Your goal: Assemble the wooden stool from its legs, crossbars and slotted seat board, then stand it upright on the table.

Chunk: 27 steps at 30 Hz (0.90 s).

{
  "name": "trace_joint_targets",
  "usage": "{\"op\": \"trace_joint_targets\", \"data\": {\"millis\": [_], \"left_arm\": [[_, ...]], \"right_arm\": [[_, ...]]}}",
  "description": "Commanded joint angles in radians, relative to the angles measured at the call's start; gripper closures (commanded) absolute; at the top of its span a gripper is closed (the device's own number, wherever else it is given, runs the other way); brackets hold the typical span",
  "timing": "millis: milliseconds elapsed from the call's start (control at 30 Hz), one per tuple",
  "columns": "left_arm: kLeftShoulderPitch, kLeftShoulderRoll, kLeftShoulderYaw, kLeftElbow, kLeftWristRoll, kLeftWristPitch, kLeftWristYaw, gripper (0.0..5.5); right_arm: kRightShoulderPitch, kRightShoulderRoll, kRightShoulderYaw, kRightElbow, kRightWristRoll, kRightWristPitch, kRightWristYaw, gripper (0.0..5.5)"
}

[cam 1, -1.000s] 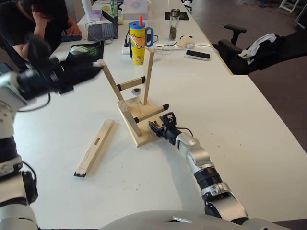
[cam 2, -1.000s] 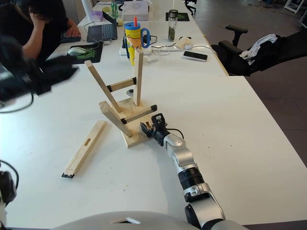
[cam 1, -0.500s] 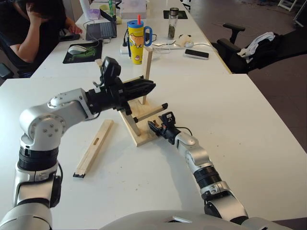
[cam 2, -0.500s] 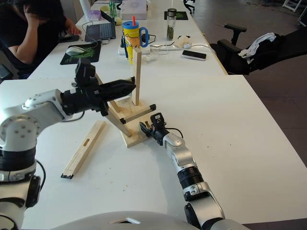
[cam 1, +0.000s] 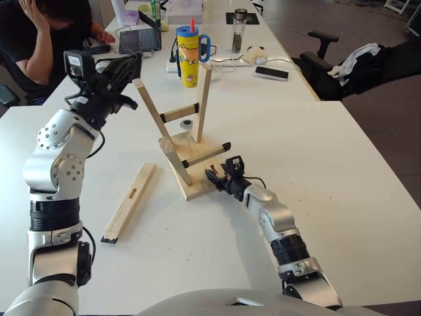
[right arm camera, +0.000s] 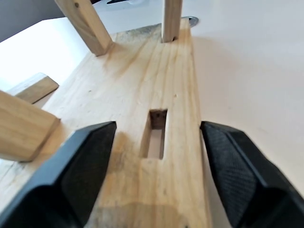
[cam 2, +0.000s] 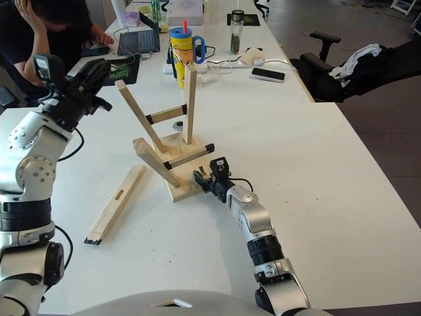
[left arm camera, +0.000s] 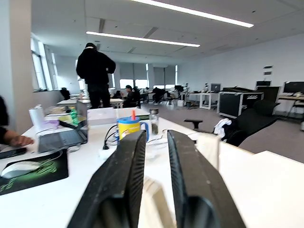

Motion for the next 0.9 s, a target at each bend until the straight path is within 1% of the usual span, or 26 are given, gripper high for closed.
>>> {"op": "trace_joint_targets", "data": {"millis": [33, 100, 233, 333, 433, 667, 767, 867, 900], "left_arm": [[0.151, 0.11, -0.036, 0.017, 0.14, 0.045, -0.046, 4.0], [0.201, 0.125, -0.04, -0.002, 0.161, 0.052, -0.077, 3.74], [0.309, 0.175, -0.075, -0.042, 0.163, 0.126, -0.194, 3.22], [0.365, 0.215, -0.095, -0.074, 0.155, 0.176, -0.286, 2.68], [0.375, 0.261, -0.13, -0.085, 0.174, 0.233, -0.352, 2.25], [0.399, 0.313, -0.158, -0.104, 0.194, 0.327, -0.419, 2.25], [0.407, 0.303, -0.149, -0.126, 0.169, 0.394, -0.426, 2.25], [0.405, 0.308, -0.162, -0.127, 0.205, 0.436, -0.393, 2.25], [0.401, 0.294, -0.149, -0.123, 0.205, 0.446, -0.377, 2.25]], "right_arm": [[0.115, -0.015, -0.049, -0.173, 0.056, 0.246, -0.058, 2.22], [0.124, -0.025, -0.074, -0.225, 0.088, 0.319, -0.06, 2.22], [0.117, -0.017, -0.11, -0.278, 0.178, 0.452, -0.041, 2.22], [0.114, -0.011, -0.082, -0.28, 0.196, 0.475, -0.034, 2.22], [0.125, 0.009, -0.067, -0.29, 0.207, 0.474, -0.04, 2.22], [0.146, -0.032, 0.025, -0.331, 0.184, 0.421, 0.004, 2.22], [0.16, -0.067, 0.025, -0.312, 0.162, 0.389, 0.007, 2.22], [0.171, -0.086, 0.017, -0.295, 0.163, 0.371, 0.013, 2.22], [0.173, -0.091, 0.018, -0.288, 0.161, 0.364, 0.013, 2.22]]}}
